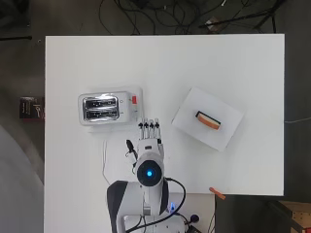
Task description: Teleoperate dual arm-hand system to toast a bread
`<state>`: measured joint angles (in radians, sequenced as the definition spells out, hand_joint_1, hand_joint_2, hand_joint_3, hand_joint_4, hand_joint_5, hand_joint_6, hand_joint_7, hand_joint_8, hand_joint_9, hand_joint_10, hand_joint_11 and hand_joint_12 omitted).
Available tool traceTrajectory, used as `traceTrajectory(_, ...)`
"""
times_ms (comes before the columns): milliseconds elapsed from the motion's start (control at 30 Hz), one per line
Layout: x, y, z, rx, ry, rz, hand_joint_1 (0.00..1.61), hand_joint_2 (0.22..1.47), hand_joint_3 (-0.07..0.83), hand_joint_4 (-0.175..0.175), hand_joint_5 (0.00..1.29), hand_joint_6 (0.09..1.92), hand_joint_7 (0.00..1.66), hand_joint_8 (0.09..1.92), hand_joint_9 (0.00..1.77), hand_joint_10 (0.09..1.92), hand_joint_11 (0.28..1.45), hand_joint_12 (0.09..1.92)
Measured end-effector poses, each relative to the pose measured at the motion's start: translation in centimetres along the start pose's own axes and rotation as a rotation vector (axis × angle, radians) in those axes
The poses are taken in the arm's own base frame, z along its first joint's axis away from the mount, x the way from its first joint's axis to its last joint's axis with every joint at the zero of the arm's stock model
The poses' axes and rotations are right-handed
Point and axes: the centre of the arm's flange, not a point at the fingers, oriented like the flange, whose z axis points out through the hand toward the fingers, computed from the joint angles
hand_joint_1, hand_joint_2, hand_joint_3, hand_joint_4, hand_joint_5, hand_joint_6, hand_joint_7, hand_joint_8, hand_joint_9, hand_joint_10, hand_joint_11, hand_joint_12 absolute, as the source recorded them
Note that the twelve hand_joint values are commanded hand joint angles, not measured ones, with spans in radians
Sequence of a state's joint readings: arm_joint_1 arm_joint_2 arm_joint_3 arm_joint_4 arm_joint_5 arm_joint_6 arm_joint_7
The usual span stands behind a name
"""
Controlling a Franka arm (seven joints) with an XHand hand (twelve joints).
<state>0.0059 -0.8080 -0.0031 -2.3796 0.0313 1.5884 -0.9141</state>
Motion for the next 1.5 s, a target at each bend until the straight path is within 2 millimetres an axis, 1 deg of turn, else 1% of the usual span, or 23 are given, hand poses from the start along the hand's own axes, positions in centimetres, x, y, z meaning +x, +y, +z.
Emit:
traceTrajectory(100,-0.4,-1.3,0.1,0.007,0.05,-0.011,0.31,1.21,0.002,-0.047,0.28,0.09,0.49,0.09,0.58,0.09,0.45,0.09)
traceTrajectory(167,-0.5,-1.4,0.0,0.007,0.069,-0.017,0.31,1.22,0.003,-0.046,0.28,0.09,0.49,0.09,0.59,0.09,0.46,0.09)
traceTrajectory(333,0.0,-0.7,1.1,0.037,0.072,-0.019,0.3,1.23,0.005,-0.048,0.27,0.09,0.49,0.09,0.59,0.09,0.46,0.09)
traceTrajectory(433,0.2,-0.2,1.2,0.044,0.052,-0.017,0.3,1.2,-0.008,-0.054,0.27,0.09,0.49,0.09,0.59,0.09,0.46,0.09)
traceTrajectory(533,0.4,1.1,0.9,0.045,-0.014,-0.008,0.29,1.17,-0.017,-0.065,0.27,0.09,0.49,0.09,0.6,0.09,0.46,0.09)
traceTrajectory(600,-0.2,2.4,0.2,0.043,-0.05,0.021,0.28,1.16,-0.017,-0.072,0.27,0.09,0.49,0.09,0.6,0.09,0.46,0.09)
traceTrajectory(667,-1.3,4.2,-0.3,0.061,-0.058,0.058,0.27,1.16,-0.014,-0.064,0.31,0.09,0.5,0.09,0.6,0.09,0.45,0.09)
traceTrajectory(733,-2.8,6.9,-0.5,0.089,-0.058,0.092,0.26,1.16,-0.012,-0.059,0.33,0.09,0.5,0.09,0.6,0.09,0.45,0.09)
traceTrajectory(800,-4.1,10.1,-0.2,0.118,-0.071,0.123,0.25,1.15,-0.01,-0.058,0.32,0.09,0.48,0.09,0.58,0.09,0.44,0.09)
traceTrajectory(867,-5.0,13.3,1.1,0.158,-0.1,0.132,0.25,1.13,-0.015,-0.061,0.29,0.09,0.44,0.09,0.55,0.09,0.44,0.09)
traceTrajectory(933,-5.7,16.4,3.1,0.209,-0.13,0.13,0.27,1.07,-0.019,-0.061,0.26,0.09,0.4,0.09,0.51,0.09,0.43,0.09)
traceTrajectory(1000,-6.6,19.5,5.6,0.268,-0.163,0.123,0.28,1.04,-0.014,-0.055,0.24,0.09,0.38,0.09,0.48,0.09,0.43,0.09)
traceTrajectory(1067,-7.6,22.7,8.7,0.334,-0.211,0.125,0.32,1.0,-0.023,-0.046,0.24,0.09,0.37,0.09,0.48,0.09,0.43,0.09)
traceTrajectory(1100,-8.3,23.8,9.9,0.353,-0.241,0.137,0.36,0.96,-0.021,-0.042,0.25,0.09,0.37,0.09,0.48,0.09,0.44,0.09)
traceTrajectory(1133,-9.1,24.6,10.9,0.367,-0.274,0.157,0.37,0.93,-0.021,-0.043,0.23,0.09,0.36,0.09,0.47,0.09,0.44,0.09)
traceTrajectory(1167,-10.0,25.1,11.4,0.371,-0.304,0.179,0.38,0.9,-0.021,-0.041,0.21,0.09,0.35,0.09,0.46,0.09,0.44,0.09)
traceTrajectory(1233,-11.8,25.4,11.0,0.353,-0.338,0.219,0.38,0.88,-0.022,-0.03,0.2,0.09,0.33,0.09,0.44,0.09,0.45,0.09)
traceTrajectory(1300,-13.4,25.3,9.7,0.322,-0.317,0.234,0.38,0.87,-0.02,-0.019,0.2,0.09,0.32,0.09,0.44,0.09,0.46,0.09)
traceTrajectory(1367,-14.9,25.3,8.8,0.302,-0.276,0.234,0.39,0.87,-0.017,-0.011,0.21,0.09,0.32,0.09,0.44,0.09,0.46,0.09)
traceTrajectory(1433,-15.9,25.5,9.0,0.299,-0.244,0.225,0.41,0.87,-0.014,-0.002,0.23,0.09,0.32,0.09,0.45,0.09,0.47,0.09)
traceTrajectory(1500,-15.9,25.9,10.1,0.306,-0.246,0.211,0.42,0.86,-0.012,0.003,0.24,0.09,0.33,0.09,0.46,0.09,0.47,0.09)
